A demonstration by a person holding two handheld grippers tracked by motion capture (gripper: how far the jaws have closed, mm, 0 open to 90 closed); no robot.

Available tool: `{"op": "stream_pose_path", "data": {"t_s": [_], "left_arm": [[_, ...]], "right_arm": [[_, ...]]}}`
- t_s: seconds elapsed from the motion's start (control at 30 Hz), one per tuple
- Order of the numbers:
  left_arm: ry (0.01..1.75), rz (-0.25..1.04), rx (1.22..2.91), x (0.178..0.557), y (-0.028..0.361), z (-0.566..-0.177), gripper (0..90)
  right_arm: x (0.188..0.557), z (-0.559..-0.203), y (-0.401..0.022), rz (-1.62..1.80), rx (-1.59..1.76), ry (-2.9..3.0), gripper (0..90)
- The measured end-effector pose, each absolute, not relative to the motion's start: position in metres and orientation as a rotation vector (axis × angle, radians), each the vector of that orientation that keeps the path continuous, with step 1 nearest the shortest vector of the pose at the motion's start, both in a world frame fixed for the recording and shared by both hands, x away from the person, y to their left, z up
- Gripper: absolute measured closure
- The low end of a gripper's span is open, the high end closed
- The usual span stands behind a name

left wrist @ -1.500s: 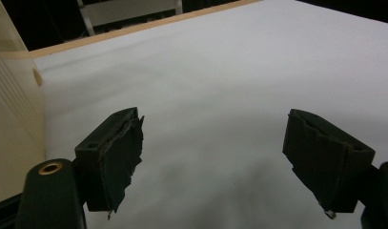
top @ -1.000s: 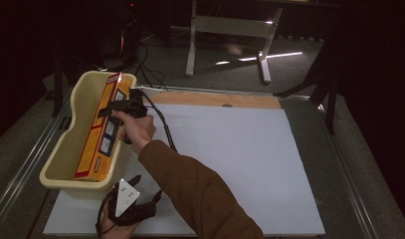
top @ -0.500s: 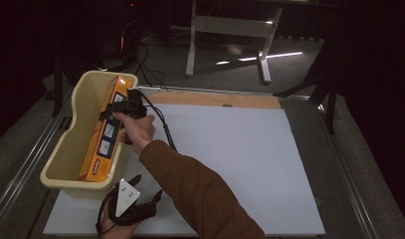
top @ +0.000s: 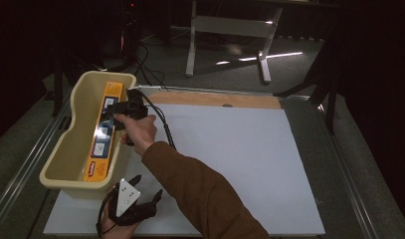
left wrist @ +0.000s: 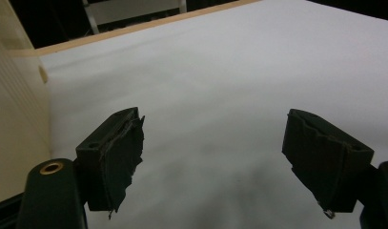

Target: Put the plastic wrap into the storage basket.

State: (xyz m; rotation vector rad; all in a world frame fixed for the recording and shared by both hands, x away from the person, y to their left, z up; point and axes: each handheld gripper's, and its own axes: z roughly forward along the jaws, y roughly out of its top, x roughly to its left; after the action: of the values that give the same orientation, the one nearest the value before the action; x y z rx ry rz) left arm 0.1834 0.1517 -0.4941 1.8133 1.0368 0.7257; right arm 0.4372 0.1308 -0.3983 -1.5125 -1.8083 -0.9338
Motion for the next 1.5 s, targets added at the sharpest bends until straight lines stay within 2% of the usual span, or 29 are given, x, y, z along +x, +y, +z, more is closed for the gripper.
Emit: {"op": "stream_pose_path", "data": {"t_s": [0.23, 0.5, 0.6, 0.73, 0.83, 1.1, 1.43, 1.5], "left_arm": [[1.034, 0.727, 1.815, 0.184, 0.150, -0.494, 21.1], [1.036, 0.728, 1.821, 0.185, 0.149, -0.496, 21.1], [1.033, 0.732, 1.827, 0.185, 0.148, -0.496, 21.1], [1.034, 0.735, 1.828, 0.185, 0.148, -0.496, 21.1], [1.034, 0.737, 1.831, 0.185, 0.147, -0.496, 21.1], [1.027, 0.743, 1.843, 0.186, 0.145, -0.496, 21.2], [1.026, 0.752, 1.848, 0.185, 0.144, -0.496, 21.1], [1.030, 0.753, 1.850, 0.186, 0.143, -0.497, 21.1]], "right_arm": [[0.431, -0.383, 0.124, -0.967, -1.420, -1.912, 35.8], [0.423, -0.376, 0.111, -1.032, -1.313, -2.161, 31.7], [0.417, -0.376, 0.101, -1.096, -1.235, -2.287, 27.7], [0.414, -0.377, 0.092, -1.140, -1.199, -2.337, 26.7], [0.413, -0.378, 0.080, -1.189, -1.151, -2.390, 20.1], [0.411, -0.380, 0.044, -1.176, -1.054, -2.542, 14.0], [0.393, -0.395, -0.008, -1.136, -0.954, -2.805, 12.2], [0.391, -0.396, -0.019, -1.154, -0.937, -2.815, 18.9]]}}
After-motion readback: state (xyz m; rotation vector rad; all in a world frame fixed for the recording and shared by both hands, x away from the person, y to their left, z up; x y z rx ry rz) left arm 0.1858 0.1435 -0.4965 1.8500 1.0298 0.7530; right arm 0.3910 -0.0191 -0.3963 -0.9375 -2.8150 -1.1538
